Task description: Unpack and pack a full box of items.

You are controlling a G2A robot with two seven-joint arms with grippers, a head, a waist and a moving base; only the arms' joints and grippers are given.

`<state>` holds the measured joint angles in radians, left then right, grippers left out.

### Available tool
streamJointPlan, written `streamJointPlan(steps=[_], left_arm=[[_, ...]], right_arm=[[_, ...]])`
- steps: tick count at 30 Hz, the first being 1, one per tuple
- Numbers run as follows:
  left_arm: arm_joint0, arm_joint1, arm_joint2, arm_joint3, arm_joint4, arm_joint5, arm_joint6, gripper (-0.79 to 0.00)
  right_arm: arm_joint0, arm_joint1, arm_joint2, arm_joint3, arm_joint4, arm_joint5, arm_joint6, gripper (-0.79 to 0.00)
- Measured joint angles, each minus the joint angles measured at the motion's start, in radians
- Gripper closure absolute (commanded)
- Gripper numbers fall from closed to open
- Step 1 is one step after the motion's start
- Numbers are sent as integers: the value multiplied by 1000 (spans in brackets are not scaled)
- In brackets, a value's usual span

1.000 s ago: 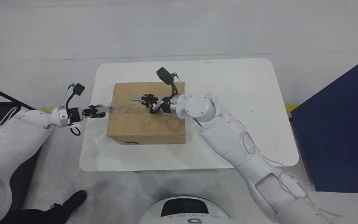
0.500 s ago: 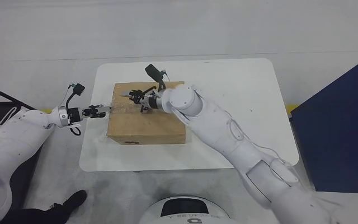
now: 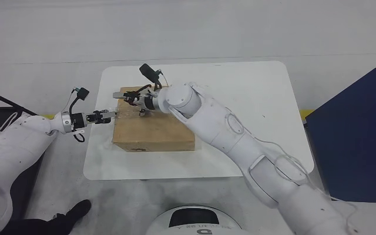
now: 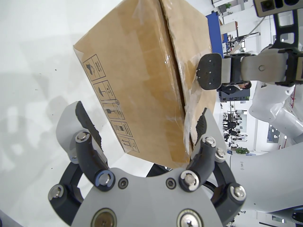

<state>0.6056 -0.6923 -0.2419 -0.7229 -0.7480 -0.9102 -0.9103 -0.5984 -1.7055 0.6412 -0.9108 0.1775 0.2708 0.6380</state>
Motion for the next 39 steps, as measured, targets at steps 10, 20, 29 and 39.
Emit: streamJointPlan(steps=[10,20,29,39], left_arm=[[13,6,-24,-6,28,5,52,-785],[64,31,-74,28,74,52,32,-785],[62,3,-99,-1,166,137,62,-785],[53,-39,-118,-32,279,206,79,-785]], right_arm=[[50,-50,-35,104,19,-31,20,-785],[77,-88,-50,167,25,-58,36,-785],[96,-117,-48,231,34,-92,47,-785],[101,-136,-34,278,33,-125,54,-785]])
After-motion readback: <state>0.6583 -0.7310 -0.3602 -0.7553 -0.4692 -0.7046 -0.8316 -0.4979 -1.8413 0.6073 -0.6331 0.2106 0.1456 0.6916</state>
